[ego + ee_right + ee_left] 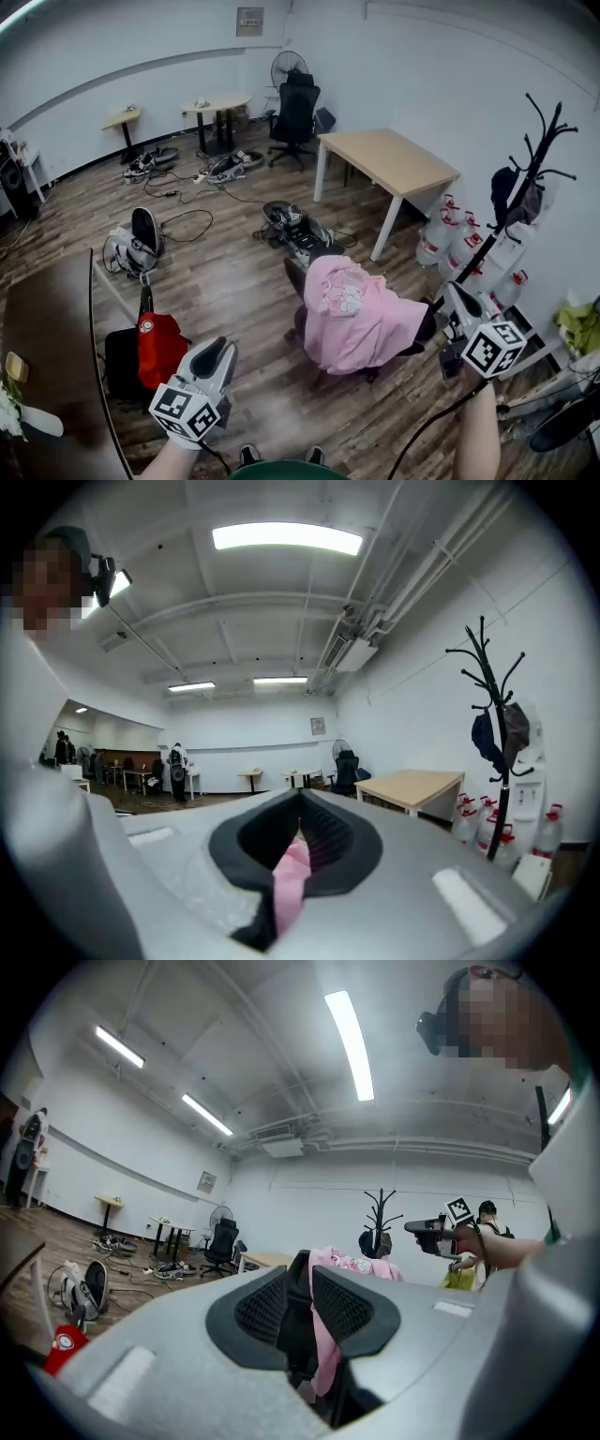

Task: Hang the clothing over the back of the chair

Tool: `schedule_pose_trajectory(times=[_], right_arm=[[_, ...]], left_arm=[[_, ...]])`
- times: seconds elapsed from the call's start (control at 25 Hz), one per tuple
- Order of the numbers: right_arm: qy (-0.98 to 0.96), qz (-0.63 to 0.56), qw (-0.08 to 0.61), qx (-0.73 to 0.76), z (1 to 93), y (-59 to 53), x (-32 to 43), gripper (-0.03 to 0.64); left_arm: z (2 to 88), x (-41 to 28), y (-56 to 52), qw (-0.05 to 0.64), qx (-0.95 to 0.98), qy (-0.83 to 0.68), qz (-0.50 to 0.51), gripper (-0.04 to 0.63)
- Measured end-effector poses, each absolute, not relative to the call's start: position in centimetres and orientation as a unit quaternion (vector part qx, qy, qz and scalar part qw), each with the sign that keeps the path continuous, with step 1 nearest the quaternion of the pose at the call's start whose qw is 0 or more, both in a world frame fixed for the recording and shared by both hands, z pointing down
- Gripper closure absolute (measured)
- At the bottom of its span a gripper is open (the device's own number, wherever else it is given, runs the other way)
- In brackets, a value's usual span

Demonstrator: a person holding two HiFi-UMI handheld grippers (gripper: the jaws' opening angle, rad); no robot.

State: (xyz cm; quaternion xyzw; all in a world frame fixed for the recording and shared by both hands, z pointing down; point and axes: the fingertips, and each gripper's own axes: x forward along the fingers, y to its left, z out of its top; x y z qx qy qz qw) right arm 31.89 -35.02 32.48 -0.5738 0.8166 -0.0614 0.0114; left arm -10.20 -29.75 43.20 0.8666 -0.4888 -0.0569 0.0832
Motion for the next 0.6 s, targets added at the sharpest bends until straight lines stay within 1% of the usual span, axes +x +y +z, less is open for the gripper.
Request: schedule_pose_trajectory(times=[0.2,0.36,0.6], right_arm=[[0.801,-0.01,0.017,-0.599,31.5,-32.3,30.9,0.612],[0.784,0.035,0.02,-0.619,30.8,-30.3,30.2,0.612],[0.773,0.053,0.038,-0.631,30.8,-27.6,29.1,0.612]], left_arm=[[40.5,-11.2,-29.8,0.047,0.865,-0.495,-0.069,0.507],[38.6,-10.9,-29.7,0.018,0.867,-0.493,-0.075,0.526],[36.9,-9.7,-29.0,0.006,0.868,-0.489,-0.086,0.551]])
